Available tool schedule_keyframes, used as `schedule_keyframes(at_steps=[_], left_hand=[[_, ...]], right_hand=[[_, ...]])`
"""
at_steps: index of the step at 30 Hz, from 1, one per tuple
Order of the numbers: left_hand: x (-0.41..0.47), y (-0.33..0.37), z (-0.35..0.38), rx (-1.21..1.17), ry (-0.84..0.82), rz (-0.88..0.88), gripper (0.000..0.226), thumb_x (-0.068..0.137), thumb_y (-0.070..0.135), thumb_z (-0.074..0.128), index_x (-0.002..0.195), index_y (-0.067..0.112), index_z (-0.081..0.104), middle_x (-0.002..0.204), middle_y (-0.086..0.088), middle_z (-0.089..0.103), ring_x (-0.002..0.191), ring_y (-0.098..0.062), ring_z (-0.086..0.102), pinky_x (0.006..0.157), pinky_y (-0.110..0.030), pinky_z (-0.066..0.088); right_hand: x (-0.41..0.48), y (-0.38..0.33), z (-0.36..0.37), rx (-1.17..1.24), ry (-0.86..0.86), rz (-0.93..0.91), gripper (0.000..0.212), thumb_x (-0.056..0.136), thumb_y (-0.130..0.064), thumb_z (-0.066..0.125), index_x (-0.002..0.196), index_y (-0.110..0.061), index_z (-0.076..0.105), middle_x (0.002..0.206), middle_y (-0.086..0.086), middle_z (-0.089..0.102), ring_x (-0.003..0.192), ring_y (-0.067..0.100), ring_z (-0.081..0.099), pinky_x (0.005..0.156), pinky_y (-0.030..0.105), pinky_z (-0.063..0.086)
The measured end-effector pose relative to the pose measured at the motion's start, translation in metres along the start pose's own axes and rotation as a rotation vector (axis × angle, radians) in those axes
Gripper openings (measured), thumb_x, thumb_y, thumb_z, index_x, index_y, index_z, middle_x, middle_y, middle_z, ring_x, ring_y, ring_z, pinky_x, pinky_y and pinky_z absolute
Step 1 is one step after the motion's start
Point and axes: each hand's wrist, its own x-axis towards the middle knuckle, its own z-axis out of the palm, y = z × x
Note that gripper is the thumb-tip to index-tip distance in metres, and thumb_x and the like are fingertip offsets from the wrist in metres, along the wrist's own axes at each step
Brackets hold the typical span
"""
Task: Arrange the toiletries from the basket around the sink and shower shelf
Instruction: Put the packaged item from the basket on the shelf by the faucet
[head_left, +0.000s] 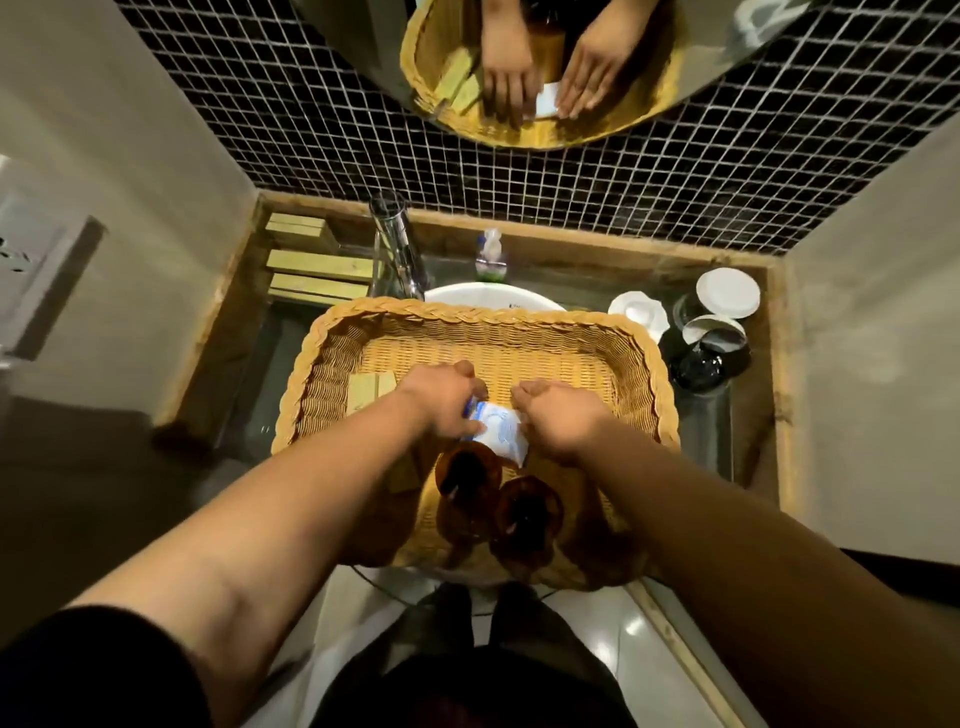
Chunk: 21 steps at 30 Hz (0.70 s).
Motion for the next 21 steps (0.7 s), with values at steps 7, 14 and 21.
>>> schedule_keyframes(at_steps=[7,14,21], left_hand=[[0.008,0.0,0.023,-0.023,0.081,-0.016,0.073,0.081,0.079,0.05,0.142,0.039,0.044,0.133,-0.001,0.045,0.116,-0.026,0.055,0.083,-0.043,0.054],[0.017,0.004,0.031,-0.223,0.144,-0.109,0.052,0.079,0.07,0.063,0.108,0.028,0.061,0.118,0.002,0.048,0.1,-0.021,0.057,0.068,-0.034,0.046],[0.033,0.015,0.033,-0.317,0.2,-0.054,0.021,0.09,0.049,0.062,0.095,0.029,0.059,0.107,0.006,0.049,0.091,-0.016,0.054,0.065,-0.03,0.043]], right_hand=[[0.005,0.006,0.028,0.047,-0.004,0.055,0.036,0.096,-0.041,0.05,0.126,-0.021,0.051,0.114,0.007,0.064,0.102,0.03,0.059,0.071,0.036,0.047],[0.005,0.01,0.048,0.221,0.089,0.162,0.041,0.09,-0.048,0.061,0.119,-0.019,0.056,0.112,0.01,0.067,0.103,0.033,0.061,0.07,0.034,0.04],[0.007,0.012,0.06,0.315,0.156,0.232,0.054,0.088,-0.05,0.063,0.13,-0.02,0.047,0.112,0.01,0.067,0.101,0.033,0.062,0.067,0.033,0.039]])
